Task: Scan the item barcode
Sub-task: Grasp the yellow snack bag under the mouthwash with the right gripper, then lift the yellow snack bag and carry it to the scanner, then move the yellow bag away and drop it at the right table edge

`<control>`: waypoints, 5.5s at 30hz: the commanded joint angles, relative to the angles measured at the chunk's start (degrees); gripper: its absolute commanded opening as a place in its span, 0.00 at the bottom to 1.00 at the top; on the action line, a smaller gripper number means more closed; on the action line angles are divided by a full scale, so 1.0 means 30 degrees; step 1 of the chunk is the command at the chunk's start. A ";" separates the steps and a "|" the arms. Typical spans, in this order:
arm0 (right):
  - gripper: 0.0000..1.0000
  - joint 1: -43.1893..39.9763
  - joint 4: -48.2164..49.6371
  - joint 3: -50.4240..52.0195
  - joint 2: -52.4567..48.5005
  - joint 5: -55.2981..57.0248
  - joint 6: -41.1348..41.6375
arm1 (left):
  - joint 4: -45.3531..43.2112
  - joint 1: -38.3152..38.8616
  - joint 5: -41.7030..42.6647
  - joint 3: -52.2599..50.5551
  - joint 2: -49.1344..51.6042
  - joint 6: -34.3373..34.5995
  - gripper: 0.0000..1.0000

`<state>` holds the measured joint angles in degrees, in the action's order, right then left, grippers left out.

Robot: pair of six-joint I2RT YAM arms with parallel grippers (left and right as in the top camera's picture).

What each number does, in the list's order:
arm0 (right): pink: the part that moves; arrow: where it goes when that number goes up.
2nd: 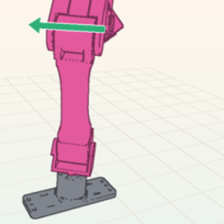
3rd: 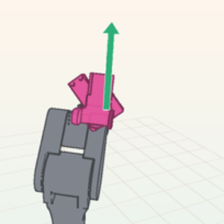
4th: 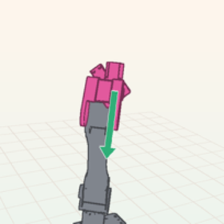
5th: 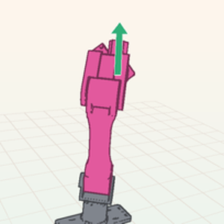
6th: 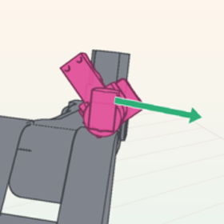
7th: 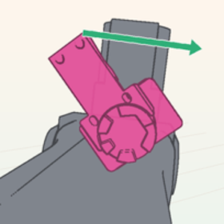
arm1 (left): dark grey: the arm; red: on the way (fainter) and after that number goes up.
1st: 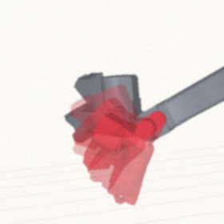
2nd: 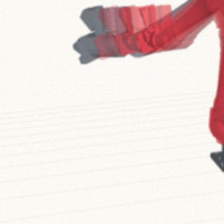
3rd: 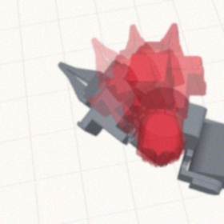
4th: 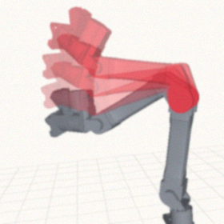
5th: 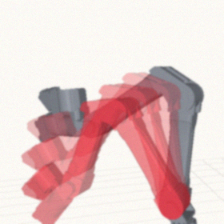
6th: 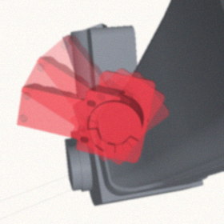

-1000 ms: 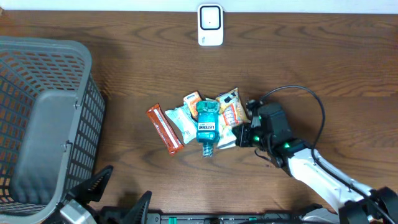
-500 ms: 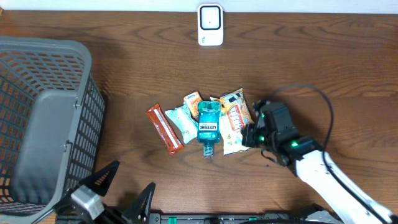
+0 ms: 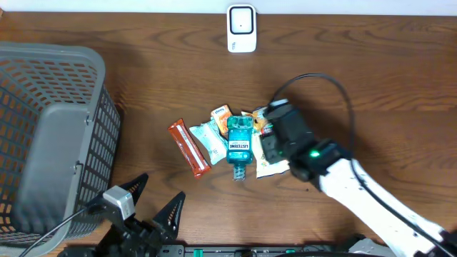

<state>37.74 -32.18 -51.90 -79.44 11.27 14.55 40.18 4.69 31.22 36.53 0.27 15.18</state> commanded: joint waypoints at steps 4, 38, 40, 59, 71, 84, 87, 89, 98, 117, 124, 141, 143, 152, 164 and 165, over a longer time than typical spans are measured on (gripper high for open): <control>0.64 0.2113 0.0940 -0.0306 -0.3067 0.4204 -0.1362 | -0.2076 -0.0058 0.0219 -0.1967 -0.0022 -0.0182 0.98; 0.99 0.2237 -0.3198 -0.3169 -0.9369 0.4524 0.0714 | -0.6652 -0.0058 -0.1785 -0.7038 -0.0022 0.0022 0.98; 0.99 0.1625 -0.3410 -0.3162 -0.9508 0.3424 0.0590 | -0.6637 -0.0058 -0.1785 -0.7038 -0.0022 0.0029 0.98; 0.01 -0.1137 -0.6659 -0.4940 -1.3726 -0.7286 -0.2754 | -0.3636 -0.0058 -0.1778 -0.7038 -0.0015 0.0029 0.98; 0.02 -0.5180 -0.9690 -0.6827 -0.8291 -2.4662 -0.6426 | -0.1887 -0.0058 -0.1778 -0.7038 -0.0015 0.0029 0.98; 0.02 -0.6630 -1.0127 -0.6827 -0.8021 -2.9908 1.0797 | -0.1887 -0.0058 -0.1778 -0.7038 -0.0015 0.0029 0.98; 0.01 -0.7133 -1.0127 -0.6827 -0.8021 -3.0345 1.1650 | -0.1887 -0.0058 -0.1778 -0.7038 -0.0015 0.0029 0.98; 0.01 -0.7563 -1.0127 -0.6827 -0.8021 -3.0920 1.1642 | -0.1887 -0.0058 -0.1778 -0.7038 -0.0015 0.0029 0.98; 0.01 -0.8961 -1.0142 -0.6827 -0.8021 -3.0869 1.0120 | -0.1887 -0.0058 -0.1778 -0.7038 -0.0015 0.0029 0.98; 0.01 -0.8808 -0.2987 -0.6827 -0.8000 -2.1478 0.6178 | -0.1887 -0.0058 -0.1778 -0.7038 -0.0015 0.0029 0.98; 0.01 -0.7665 0.5923 -0.6827 -0.8007 -1.6611 0.6404 | -0.1887 -0.0058 -0.1778 -0.7038 -0.0015 0.0029 0.98; 0.01 -0.5741 1.7864 -1.1679 -1.3347 -0.6798 0.5690 | -0.1887 -0.0058 -0.1778 -0.7038 -0.0015 0.0029 0.98; 0.01 -0.5705 1.7806 -1.3682 -1.4914 -0.6790 0.5399 | -0.1887 -0.0058 -0.1778 -0.7038 -0.0015 0.0029 0.98; 0.01 -0.5646 1.6466 -1.9496 -1.9307 -0.6717 0.5136 | -0.1887 -0.0058 -0.1778 -0.7038 -0.0015 0.0029 0.98; 0.01 -0.5974 1.2677 -1.9671 -1.7588 -0.6193 0.3038 | -0.1887 -0.0058 -0.1778 -0.7038 -0.0015 0.0029 0.98; 0.01 -0.6098 1.1482 -1.9671 -1.6961 -0.5814 0.2594 | -0.1887 -0.0058 -0.1778 -0.7038 -0.0015 0.0029 0.98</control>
<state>20.21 5.58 -109.32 -137.27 -8.36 27.49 34.54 4.69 26.20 15.22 0.32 15.20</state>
